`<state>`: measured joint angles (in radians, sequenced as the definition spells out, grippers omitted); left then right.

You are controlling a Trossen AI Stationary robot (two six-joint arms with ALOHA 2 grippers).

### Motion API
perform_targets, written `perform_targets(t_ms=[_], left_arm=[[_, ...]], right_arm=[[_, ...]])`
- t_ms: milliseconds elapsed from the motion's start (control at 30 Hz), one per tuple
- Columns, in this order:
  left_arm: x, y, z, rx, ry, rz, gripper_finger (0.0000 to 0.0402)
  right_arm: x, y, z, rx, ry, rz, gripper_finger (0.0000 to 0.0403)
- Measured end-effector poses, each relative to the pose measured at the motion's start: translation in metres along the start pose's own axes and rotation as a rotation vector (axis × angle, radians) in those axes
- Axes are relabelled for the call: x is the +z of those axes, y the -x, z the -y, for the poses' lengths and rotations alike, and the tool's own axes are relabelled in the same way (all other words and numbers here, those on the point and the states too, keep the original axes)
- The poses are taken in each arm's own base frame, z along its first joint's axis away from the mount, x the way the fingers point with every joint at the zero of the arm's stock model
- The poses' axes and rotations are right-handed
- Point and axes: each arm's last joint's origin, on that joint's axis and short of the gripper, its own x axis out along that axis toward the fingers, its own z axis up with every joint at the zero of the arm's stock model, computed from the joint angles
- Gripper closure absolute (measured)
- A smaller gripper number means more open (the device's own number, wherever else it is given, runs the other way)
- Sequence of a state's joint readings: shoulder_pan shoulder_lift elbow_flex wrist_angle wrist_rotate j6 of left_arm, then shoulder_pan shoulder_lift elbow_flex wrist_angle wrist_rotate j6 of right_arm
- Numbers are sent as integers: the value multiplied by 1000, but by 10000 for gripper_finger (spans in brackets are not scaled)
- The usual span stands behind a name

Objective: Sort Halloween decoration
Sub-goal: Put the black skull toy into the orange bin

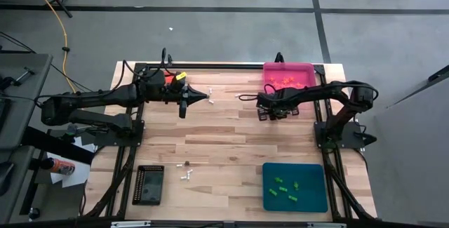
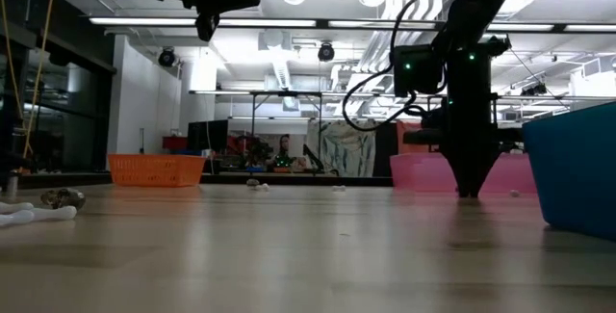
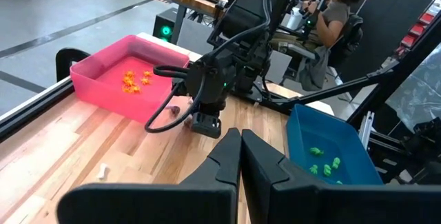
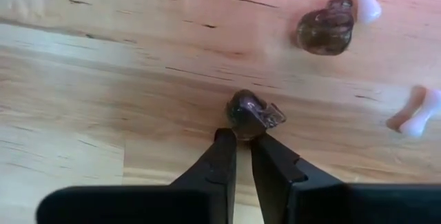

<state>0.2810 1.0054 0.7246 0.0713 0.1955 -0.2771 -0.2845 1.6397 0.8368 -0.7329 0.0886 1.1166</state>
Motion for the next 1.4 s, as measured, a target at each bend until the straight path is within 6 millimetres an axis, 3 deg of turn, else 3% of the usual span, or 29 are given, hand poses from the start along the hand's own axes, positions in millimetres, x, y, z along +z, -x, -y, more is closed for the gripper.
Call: perform_targets(t_ms=[167, 367, 533, 667, 1400], left_arm=[[0, 0, 0, 0, 0, 0, 402], [0, 0, 0, 0, 0, 0, 402], [0, 0, 0, 0, -1, 0, 402], [0, 0, 0, 0, 0, 0, 401], [0, 0, 0, 0, 3, 0, 402]], right_arm=[[-8, 9, 1, 47, 54, -67, 338], [-10, 27, 7, 59, 56, 8, 261], [7, 30, 12, 95, -28, 61, 185], [19, 26, 15, 118, -81, 47, 147], [25, -5, 8, 50, -65, -52, 143]])
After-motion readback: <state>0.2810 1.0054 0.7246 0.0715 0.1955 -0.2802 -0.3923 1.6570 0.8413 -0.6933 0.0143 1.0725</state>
